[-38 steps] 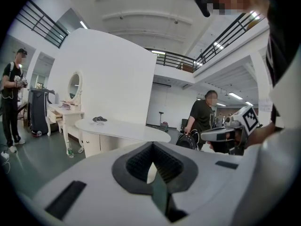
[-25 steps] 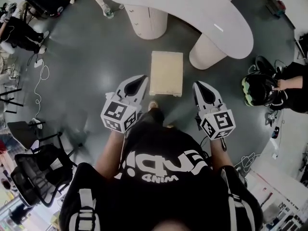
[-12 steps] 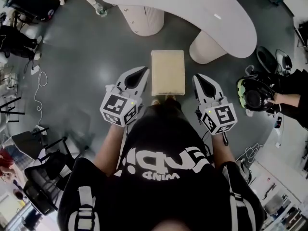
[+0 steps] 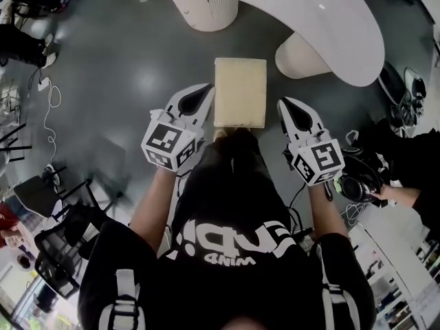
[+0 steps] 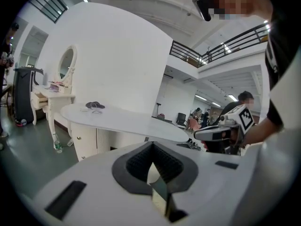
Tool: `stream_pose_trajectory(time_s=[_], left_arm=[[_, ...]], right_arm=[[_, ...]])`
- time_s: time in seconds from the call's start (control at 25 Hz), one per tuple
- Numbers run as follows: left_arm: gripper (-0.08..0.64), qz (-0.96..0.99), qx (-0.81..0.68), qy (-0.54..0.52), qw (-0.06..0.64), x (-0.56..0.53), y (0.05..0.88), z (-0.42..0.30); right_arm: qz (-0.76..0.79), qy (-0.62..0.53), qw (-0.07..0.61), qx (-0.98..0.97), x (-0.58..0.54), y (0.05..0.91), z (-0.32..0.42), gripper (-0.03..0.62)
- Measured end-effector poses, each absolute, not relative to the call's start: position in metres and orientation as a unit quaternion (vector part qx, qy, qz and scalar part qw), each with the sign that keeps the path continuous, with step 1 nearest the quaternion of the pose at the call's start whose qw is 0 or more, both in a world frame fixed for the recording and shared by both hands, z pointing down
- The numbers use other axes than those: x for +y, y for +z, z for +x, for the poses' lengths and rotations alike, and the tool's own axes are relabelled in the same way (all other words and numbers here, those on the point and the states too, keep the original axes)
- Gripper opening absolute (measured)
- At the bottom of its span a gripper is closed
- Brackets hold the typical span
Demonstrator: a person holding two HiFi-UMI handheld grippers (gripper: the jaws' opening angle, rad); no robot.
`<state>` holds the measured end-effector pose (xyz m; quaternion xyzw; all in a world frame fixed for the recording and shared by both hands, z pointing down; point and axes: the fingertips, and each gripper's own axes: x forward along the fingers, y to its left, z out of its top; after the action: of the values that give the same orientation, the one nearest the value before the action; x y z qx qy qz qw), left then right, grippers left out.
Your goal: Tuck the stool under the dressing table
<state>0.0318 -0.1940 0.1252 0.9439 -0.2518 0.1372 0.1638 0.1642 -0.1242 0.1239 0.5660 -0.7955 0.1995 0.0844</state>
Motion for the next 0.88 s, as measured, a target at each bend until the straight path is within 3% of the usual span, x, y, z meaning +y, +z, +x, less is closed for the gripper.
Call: stream_pose_trajectory(time_s=[0.88], left_arm=[[0.009,0.923,-0.236,0.204,0.226,-0.223,0.387,0.061]], right_arm=[[0.547,0.251,0.128,-0.788,-0.172,0.372,0.171,0.023]])
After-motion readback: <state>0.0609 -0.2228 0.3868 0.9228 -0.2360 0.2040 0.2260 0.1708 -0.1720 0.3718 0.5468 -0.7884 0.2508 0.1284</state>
